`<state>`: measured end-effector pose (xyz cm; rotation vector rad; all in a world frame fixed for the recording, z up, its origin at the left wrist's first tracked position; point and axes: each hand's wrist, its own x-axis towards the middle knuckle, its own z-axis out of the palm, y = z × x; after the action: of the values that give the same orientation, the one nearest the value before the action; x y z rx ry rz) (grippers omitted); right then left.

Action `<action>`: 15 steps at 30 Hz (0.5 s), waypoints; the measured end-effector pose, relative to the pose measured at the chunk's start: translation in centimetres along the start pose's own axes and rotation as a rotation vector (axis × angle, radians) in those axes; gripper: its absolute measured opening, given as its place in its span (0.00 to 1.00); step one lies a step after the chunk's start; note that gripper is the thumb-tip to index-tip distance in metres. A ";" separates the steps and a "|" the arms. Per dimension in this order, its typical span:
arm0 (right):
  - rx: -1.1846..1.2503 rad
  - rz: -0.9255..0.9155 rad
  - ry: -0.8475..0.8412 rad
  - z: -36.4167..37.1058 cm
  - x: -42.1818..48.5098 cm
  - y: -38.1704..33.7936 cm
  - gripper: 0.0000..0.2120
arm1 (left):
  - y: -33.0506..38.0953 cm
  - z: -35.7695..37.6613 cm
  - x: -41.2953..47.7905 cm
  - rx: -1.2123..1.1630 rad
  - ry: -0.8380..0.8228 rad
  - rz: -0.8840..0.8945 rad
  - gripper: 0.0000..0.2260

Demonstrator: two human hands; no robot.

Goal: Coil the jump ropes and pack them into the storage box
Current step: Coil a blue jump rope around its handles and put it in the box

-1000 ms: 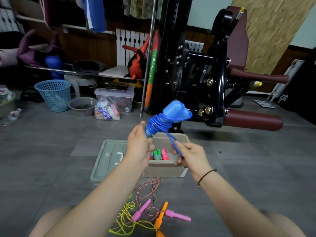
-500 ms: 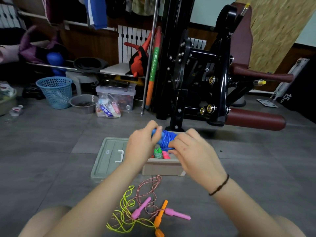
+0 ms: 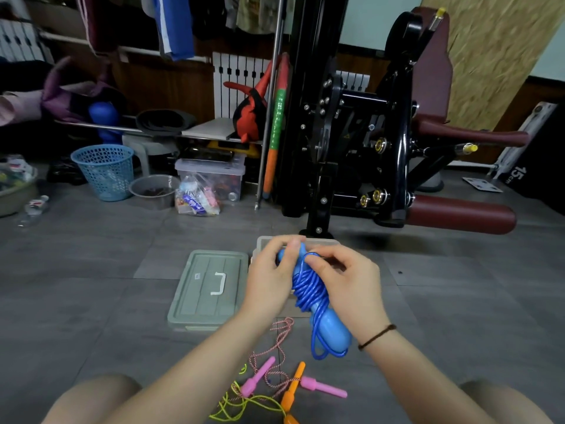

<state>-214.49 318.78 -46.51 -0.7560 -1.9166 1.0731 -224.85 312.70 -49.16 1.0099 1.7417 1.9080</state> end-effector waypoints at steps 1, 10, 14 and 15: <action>0.024 0.040 0.049 0.1 0.0 0.0 0.05 | 0.2 0.2 -0.2 -0.090 -0.042 -0.064 0.06; 0.050 0.110 0.156 0.3 1.0 -0.4 0.07 | 1.4 -0.2 -0.4 -0.405 -0.255 -0.213 0.09; 0.056 0.094 0.130 1.0 0.7 -0.4 0.10 | 1.9 -0.5 0.0 -0.354 -0.276 -0.146 0.09; 0.045 0.085 0.145 1.1 0.6 -0.3 0.09 | 1.9 -0.5 0.1 -0.344 -0.282 -0.127 0.09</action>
<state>-215.78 318.69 -46.35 -0.8719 -1.7460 1.0792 -224.93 312.08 -47.29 0.9572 1.2394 1.8025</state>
